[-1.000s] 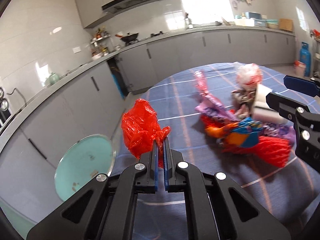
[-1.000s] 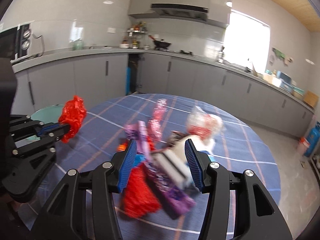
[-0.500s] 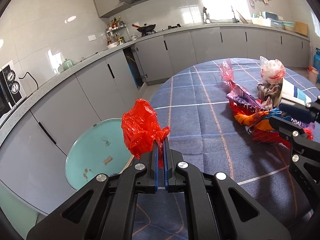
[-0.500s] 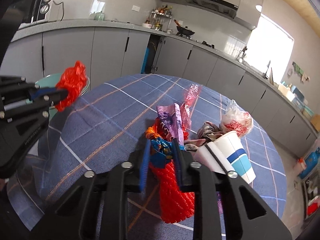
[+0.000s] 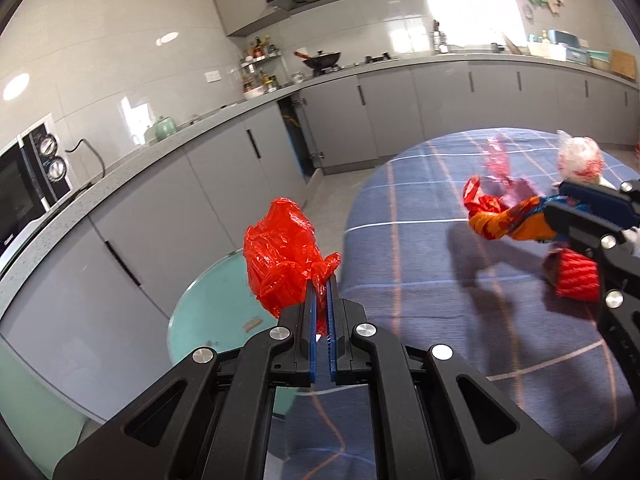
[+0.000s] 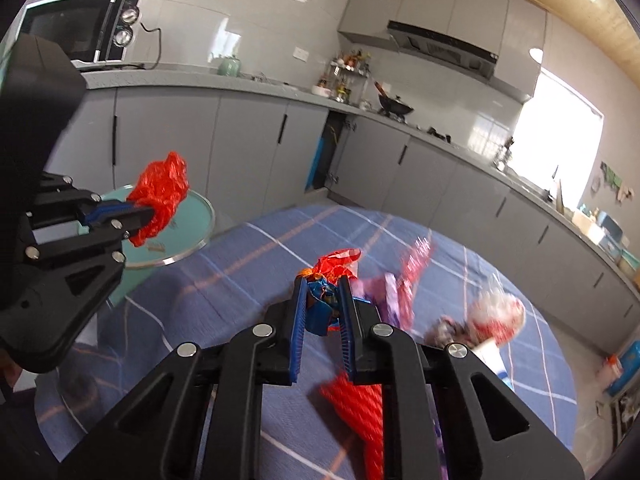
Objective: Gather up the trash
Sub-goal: 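Carry both items over the teal bin and open both grippers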
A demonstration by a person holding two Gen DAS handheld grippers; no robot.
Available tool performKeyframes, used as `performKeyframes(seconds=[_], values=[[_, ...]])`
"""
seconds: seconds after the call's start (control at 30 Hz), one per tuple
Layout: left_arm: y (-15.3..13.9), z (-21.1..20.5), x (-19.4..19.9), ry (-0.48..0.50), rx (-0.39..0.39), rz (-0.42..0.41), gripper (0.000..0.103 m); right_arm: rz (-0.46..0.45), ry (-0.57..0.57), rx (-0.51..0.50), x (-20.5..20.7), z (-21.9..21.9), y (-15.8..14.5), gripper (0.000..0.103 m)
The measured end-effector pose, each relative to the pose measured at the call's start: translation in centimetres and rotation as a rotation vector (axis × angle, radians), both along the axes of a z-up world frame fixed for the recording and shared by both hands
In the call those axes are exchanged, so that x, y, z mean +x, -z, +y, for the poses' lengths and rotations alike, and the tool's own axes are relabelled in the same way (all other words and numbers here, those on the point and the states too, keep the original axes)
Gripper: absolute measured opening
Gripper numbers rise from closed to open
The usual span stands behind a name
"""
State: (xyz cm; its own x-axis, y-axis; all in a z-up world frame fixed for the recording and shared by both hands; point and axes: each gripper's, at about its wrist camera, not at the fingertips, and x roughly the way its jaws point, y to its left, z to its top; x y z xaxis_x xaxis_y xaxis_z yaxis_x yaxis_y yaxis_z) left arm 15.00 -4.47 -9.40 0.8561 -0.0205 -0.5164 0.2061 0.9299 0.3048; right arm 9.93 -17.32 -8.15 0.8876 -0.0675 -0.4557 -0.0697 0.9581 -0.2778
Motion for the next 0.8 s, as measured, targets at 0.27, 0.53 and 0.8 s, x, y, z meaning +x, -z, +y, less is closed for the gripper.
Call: performKeyframes(seconds=[0.27,0.53,0.8], values=[[-0.6,2.8,1.4,-0.082,-0.007,-0.01,0.005,-0.028,-0.073,0.004,1.8,2.9,-0.9,0.015],[-1.1,5.5,2.9,-0.153,-0.013,-0.012,0.005,-0.032,-0.135,0.017,3.3,5.0,-1.1,0.015],[-0.5,7.7,4.3,-0.207,-0.002,0.006,0.005,-0.023,-0.177,0.035,5.1,6.7,-1.0,0.015]])
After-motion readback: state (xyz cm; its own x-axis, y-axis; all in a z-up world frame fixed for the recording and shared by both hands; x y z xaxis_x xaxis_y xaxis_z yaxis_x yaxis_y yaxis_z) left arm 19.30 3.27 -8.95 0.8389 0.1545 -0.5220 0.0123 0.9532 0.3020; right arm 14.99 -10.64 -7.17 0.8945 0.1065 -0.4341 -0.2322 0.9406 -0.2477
